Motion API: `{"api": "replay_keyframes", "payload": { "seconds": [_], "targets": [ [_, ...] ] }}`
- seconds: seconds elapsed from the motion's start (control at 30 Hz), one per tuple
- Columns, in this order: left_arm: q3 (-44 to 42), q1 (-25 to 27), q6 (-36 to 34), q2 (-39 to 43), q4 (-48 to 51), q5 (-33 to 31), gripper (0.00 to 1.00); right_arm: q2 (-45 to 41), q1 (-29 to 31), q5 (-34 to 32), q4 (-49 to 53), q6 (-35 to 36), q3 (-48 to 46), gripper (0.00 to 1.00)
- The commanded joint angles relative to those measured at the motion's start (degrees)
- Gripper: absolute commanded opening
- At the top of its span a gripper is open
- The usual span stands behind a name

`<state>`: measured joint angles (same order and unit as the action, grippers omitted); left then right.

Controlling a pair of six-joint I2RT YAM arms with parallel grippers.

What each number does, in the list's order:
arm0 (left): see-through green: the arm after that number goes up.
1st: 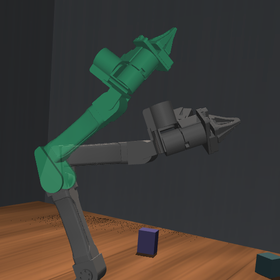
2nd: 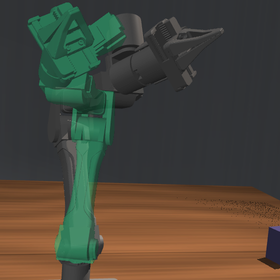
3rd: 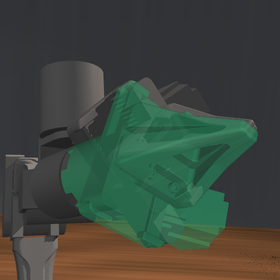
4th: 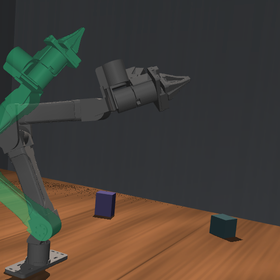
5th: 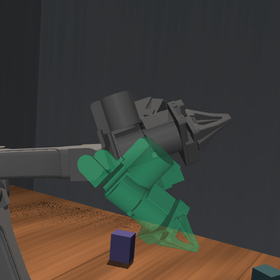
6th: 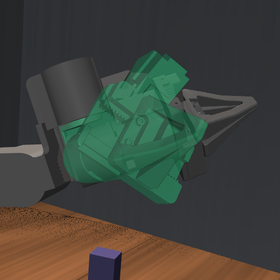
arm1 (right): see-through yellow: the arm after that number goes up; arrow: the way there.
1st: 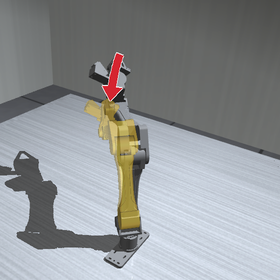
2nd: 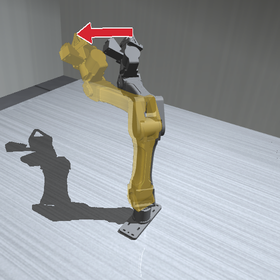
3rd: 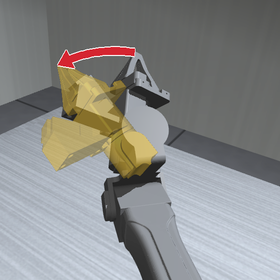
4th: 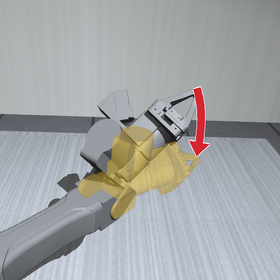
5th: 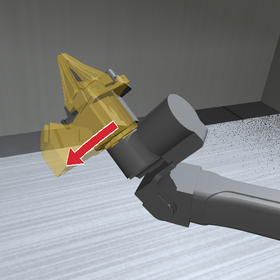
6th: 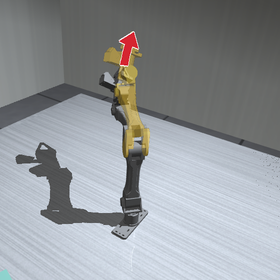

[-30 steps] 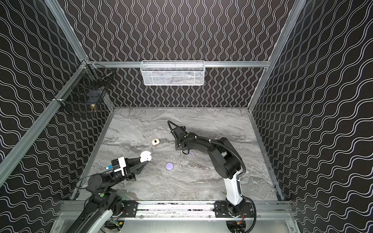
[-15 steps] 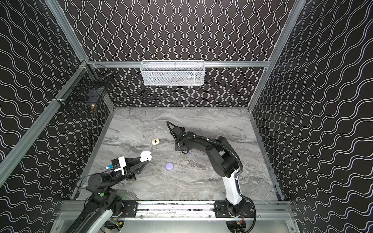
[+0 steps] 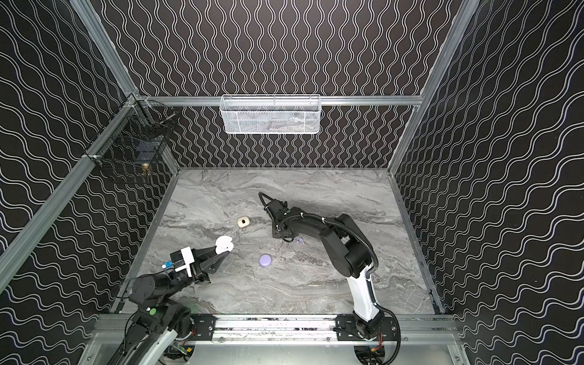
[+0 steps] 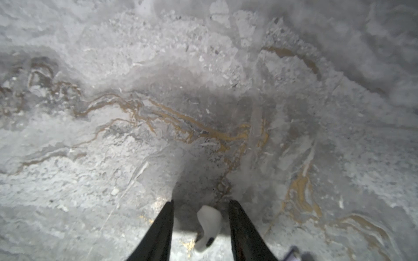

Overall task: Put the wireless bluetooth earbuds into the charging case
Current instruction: 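Lower the right gripper and close it on the white earbud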

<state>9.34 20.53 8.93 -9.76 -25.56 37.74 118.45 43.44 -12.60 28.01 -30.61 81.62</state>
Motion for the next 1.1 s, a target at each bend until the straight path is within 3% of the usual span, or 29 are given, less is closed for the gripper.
{"api": "replay_keyframes", "payload": {
  "seconds": [0.0, 0.17, 0.6, 0.9, 1.07],
  "targets": [
    [1.3, 0.0, -1.2, -0.6, 1.9, -1.9, 0.0, -0.3, 0.2, 1.2, 2.7, -1.0, 0.0, 0.4],
    [1.5, 0.0, -2.3, 0.4, 4.4, -3.6, 0.0, 0.4, 0.2, 1.5, 3.4, -1.0, 0.4, 0.34],
    [2.0, 0.0, -3.0, 1.2, 6.7, -4.6, 0.0, 4.3, 2.5, 0.0, 6.8, -0.4, 5.8, 0.3],
    [2.3, 0.0, -2.4, 1.3, 6.8, -4.3, 0.0, 4.0, 3.1, -2.5, 7.8, -0.3, 4.7, 0.3],
    [2.7, 0.0, -2.3, 0.8, 6.8, -4.1, 0.0, 2.4, 3.2, -1.9, 7.0, 0.1, 2.6, 0.36]
  ]
}}
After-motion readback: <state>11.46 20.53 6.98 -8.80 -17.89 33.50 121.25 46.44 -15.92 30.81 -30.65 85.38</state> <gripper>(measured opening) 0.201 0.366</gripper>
